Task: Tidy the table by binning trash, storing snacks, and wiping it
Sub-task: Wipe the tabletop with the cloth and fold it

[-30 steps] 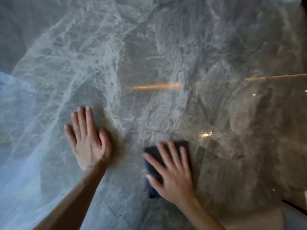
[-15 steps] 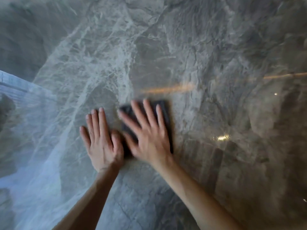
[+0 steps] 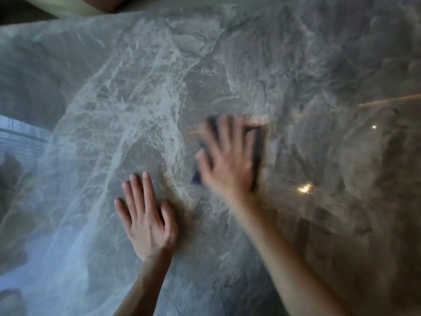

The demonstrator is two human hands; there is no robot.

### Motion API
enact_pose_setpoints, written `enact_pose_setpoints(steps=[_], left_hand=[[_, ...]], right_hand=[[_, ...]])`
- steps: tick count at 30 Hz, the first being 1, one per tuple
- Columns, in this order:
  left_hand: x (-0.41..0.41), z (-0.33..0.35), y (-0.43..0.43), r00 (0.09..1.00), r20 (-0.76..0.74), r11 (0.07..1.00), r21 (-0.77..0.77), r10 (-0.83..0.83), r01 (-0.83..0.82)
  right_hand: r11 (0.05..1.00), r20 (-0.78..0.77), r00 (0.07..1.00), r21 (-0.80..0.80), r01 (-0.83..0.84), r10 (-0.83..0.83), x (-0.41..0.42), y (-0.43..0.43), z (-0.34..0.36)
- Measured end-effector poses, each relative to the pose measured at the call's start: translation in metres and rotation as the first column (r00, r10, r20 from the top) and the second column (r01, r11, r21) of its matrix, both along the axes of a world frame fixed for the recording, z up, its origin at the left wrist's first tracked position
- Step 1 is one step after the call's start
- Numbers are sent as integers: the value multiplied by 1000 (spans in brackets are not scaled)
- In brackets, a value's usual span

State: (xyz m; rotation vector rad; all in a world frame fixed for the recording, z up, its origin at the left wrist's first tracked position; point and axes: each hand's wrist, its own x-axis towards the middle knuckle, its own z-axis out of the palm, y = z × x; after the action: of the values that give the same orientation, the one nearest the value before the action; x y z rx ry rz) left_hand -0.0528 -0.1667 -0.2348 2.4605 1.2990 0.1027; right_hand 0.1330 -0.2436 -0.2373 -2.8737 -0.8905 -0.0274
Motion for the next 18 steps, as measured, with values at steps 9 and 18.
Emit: enact_pose_setpoints(steps=[9, 18], left_hand=[[1, 2, 0, 999, -49, 1000, -19, 8, -9], [5, 14, -1, 999, -45, 999, -32, 2, -4]], right_hand=[[938, -76, 960, -248, 243, -269, 1, -202, 15], [948, -134, 947, -91, -304, 291, -143, -107, 2]])
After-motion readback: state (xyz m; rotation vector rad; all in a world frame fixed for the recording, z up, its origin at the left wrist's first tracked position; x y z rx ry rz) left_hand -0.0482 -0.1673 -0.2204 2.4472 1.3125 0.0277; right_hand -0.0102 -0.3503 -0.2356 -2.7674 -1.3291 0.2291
